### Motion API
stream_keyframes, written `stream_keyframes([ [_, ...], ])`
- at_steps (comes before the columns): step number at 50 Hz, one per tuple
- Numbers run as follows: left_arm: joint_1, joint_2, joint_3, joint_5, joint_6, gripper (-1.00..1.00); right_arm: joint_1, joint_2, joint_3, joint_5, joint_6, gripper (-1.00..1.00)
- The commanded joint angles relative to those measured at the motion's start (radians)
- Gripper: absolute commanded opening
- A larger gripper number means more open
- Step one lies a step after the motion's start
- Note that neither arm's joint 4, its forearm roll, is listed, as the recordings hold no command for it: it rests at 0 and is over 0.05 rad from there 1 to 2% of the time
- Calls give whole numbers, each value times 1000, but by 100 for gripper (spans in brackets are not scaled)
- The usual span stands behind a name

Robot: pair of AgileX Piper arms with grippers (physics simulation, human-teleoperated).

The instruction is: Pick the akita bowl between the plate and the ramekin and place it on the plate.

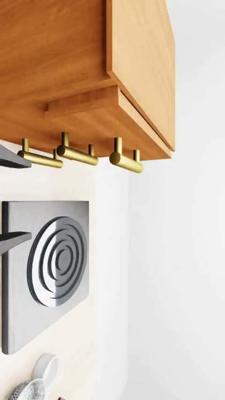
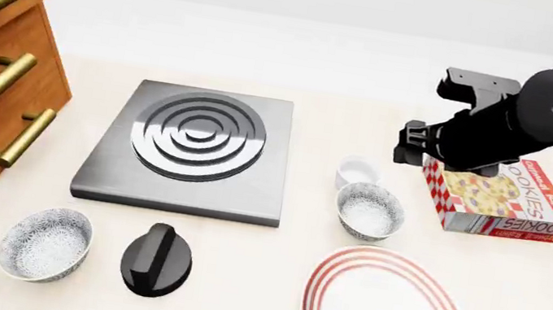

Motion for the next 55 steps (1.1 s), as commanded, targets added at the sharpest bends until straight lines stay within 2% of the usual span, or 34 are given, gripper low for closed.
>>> stream_keyframes([
  [1, 0, 0, 0, 0, 0, 100, -6, 14, 43, -38, 1, 100],
  [8, 0, 0, 0, 0, 0, 100, -21, 48, 47, -67, 7, 100],
  [12, 0, 0, 0, 0, 0, 100, -19, 64, 51, -82, 30, 100],
  [13, 0, 0, 0, 0, 0, 100, -4, 83, 55, -94, 60, 100],
  [15, 0, 0, 0, 0, 0, 100, -12, 84, 58, -101, 50, 100],
  [24, 0, 0, 0, 0, 0, 100, 3, 120, 91, -151, 97, 100],
  [32, 0, 0, 0, 0, 0, 100, 21, 124, 108, -160, 111, 100],
  [55, 0, 0, 0, 0, 0, 100, 10, 118, 149, -184, 107, 100],
])
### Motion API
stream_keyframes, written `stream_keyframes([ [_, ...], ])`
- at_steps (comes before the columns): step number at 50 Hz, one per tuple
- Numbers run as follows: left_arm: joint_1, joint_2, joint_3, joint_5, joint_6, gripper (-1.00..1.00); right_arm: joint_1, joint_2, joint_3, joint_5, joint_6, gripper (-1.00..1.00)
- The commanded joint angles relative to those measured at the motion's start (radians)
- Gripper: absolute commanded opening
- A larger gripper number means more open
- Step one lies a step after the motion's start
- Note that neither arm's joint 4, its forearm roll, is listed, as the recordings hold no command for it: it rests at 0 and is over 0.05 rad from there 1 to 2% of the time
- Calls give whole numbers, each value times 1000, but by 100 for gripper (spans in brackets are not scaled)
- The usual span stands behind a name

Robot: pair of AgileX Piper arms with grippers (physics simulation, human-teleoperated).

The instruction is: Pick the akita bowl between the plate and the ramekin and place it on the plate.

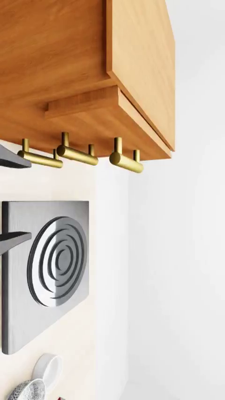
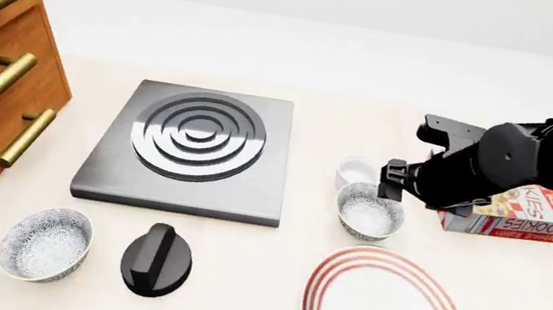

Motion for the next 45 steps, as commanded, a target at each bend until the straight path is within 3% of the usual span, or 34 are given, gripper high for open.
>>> stream_keyframes([
  [1, 0, 0, 0, 0, 0, 100, -5, 10, 24, -23, 2, 100],
  [45, 0, 0, 0, 0, 0, 100, 14, 32, 93, -79, 17, 100],
])
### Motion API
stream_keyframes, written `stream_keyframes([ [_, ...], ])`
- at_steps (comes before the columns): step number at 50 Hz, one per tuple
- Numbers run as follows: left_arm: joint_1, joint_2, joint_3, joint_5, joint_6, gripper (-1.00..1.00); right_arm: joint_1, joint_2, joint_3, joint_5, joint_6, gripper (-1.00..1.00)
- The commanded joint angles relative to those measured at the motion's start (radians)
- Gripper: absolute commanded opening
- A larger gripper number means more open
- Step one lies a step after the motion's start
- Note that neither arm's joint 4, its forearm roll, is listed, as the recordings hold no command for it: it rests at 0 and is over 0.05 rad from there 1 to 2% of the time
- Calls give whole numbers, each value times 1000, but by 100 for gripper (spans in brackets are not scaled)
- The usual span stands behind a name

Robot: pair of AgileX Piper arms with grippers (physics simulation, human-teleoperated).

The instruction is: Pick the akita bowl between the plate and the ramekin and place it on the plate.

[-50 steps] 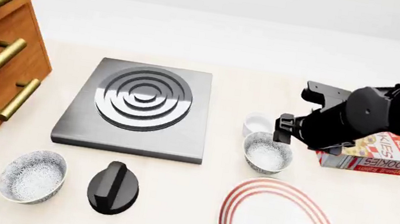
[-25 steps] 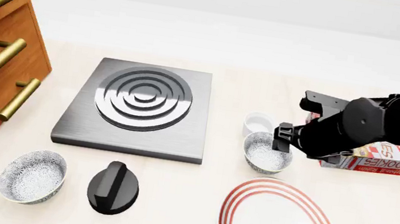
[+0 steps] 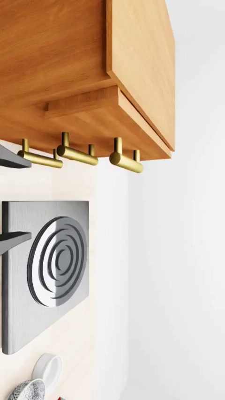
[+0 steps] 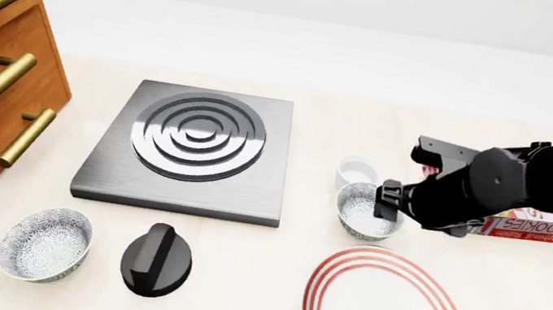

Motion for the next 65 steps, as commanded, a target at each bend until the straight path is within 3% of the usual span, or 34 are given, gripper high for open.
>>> stream_keyframes([
  [1, 0, 0, 0, 0, 0, 100, 8, 9, 16, -14, 3, 100],
  [10, 0, 0, 0, 0, 0, 100, 19, 26, 18, -27, 15, 100],
  [11, 0, 0, 0, 0, 0, 100, 15, 22, 19, -27, 13, -100],
  [30, 0, 0, 0, 0, 0, 100, -32, -16, 27, -30, -18, -100],
  [47, 0, 0, 0, 0, 0, 100, -30, -132, -9, 33, -17, -100],
  [65, 0, 0, 0, 0, 0, 100, -69, -246, -19, 114, -79, -100],
])
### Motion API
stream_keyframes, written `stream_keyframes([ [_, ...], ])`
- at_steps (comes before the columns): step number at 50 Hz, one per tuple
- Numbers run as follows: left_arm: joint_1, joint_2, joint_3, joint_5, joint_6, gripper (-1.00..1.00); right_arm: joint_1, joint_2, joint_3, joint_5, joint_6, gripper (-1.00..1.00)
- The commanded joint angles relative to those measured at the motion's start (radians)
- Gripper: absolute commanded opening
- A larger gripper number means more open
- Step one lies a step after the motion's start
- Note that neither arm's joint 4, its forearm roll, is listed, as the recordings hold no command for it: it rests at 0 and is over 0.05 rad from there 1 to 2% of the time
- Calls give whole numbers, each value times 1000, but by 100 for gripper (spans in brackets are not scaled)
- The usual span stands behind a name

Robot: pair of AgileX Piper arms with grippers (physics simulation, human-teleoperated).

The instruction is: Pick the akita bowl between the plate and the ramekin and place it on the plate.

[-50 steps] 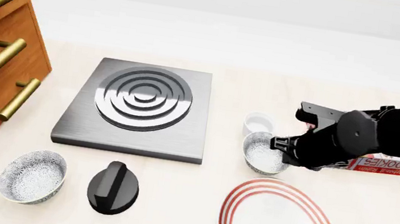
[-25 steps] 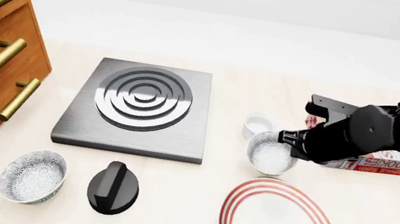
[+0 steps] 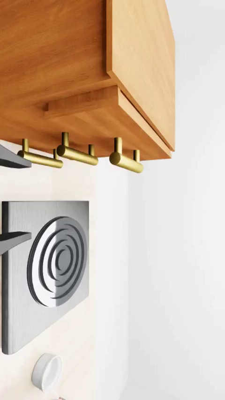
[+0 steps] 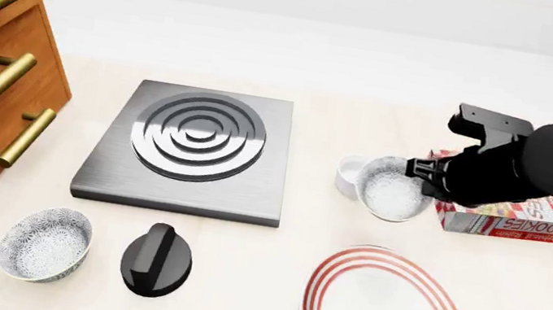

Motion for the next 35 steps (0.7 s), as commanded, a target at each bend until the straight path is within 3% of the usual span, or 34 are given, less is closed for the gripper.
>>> stream_keyframes([
  [1, 0, 0, 0, 0, 0, 100, -16, -67, -5, 44, -29, -100],
  [18, 0, 0, 0, 0, 0, 100, -22, -231, 26, 166, -67, -100],
  [28, 0, 0, 0, 0, 0, 100, -5, -353, 38, 258, -105, -100],
  [30, 0, 0, 0, 0, 0, 100, -7, -384, 38, 273, -146, -100],
  [31, 0, 0, 0, 0, 0, 100, 11, -386, 46, 277, -130, -100],
  [35, 0, 0, 0, 0, 0, 100, 13, -411, 72, 286, -154, -100],
])
